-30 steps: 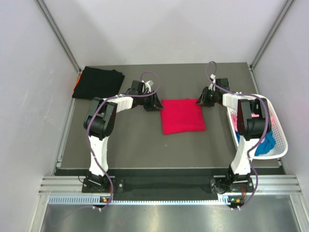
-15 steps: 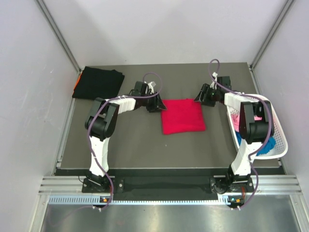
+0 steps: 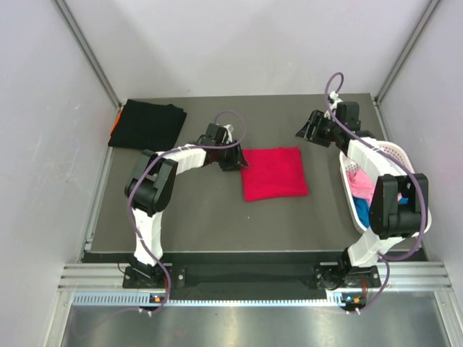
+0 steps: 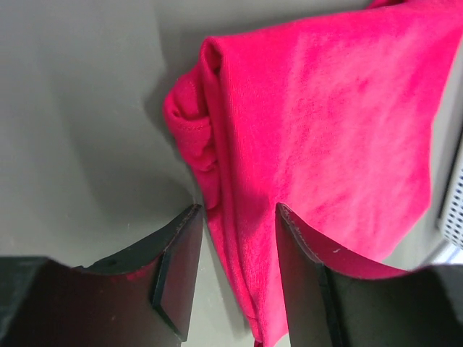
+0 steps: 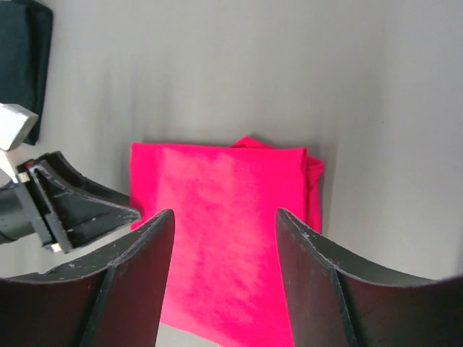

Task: Fold and stack the t-shirts
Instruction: Neatly place the folded tshirt to the corner

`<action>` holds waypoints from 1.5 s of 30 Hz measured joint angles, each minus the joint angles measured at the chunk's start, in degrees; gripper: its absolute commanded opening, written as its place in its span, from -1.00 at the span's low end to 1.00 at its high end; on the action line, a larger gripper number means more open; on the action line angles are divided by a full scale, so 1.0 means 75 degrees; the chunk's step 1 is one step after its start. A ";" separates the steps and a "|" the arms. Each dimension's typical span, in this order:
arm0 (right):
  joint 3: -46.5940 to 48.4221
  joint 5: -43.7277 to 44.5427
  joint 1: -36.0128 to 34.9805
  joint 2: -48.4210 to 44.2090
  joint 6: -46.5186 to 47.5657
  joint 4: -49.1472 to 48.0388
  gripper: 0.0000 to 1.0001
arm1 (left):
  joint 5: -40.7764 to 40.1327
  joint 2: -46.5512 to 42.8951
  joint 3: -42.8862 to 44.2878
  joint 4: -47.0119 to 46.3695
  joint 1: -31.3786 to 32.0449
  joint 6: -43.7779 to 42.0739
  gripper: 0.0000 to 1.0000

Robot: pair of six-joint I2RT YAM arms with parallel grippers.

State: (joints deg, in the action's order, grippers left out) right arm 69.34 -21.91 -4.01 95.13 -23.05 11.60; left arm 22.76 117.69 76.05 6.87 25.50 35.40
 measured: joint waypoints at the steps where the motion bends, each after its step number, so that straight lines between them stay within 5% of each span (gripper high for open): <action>1: -0.0017 0.0000 0.0000 -0.0076 0.0000 0.0015 0.17 | -0.0108 -0.0020 0.0000 0.0044 0.0032 0.0006 0.02; 11: -0.0323 0.0079 0.0000 -0.0592 0.0079 0.0326 0.18 | -0.0274 0.0064 0.0082 -0.0052 0.0230 0.0160 -0.09; 13: -0.0431 0.0079 0.0000 -0.0723 0.0119 0.0356 0.19 | -0.0248 0.0169 0.0192 -0.0050 0.0242 0.0207 -0.27; 17: -0.0597 0.0079 -0.0023 -0.0973 0.0140 0.0393 0.19 | -0.0160 0.0425 0.0408 0.0015 0.0242 0.0303 -1.00; 26: -0.1087 0.0079 -0.0087 -0.1617 0.0189 0.0405 0.20 | -0.0379 0.0504 0.1271 0.1457 0.0251 -0.0204 -1.00; 36: -0.1463 0.0052 -0.0160 -0.2433 0.0289 0.0513 0.21 | -0.1533 0.0425 0.2999 0.4234 -0.0117 -0.2206 -1.00; 45: -0.1498 -0.0079 -0.0163 -0.2885 0.0323 0.0562 0.22 | -0.2786 0.0131 0.4030 0.5534 -0.1105 -0.4054 -1.00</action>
State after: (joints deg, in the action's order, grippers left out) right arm 58.11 -22.50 -5.23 73.49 -20.62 15.81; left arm 1.87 118.67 106.28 48.38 17.21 4.99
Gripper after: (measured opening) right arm 0.606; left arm 0.034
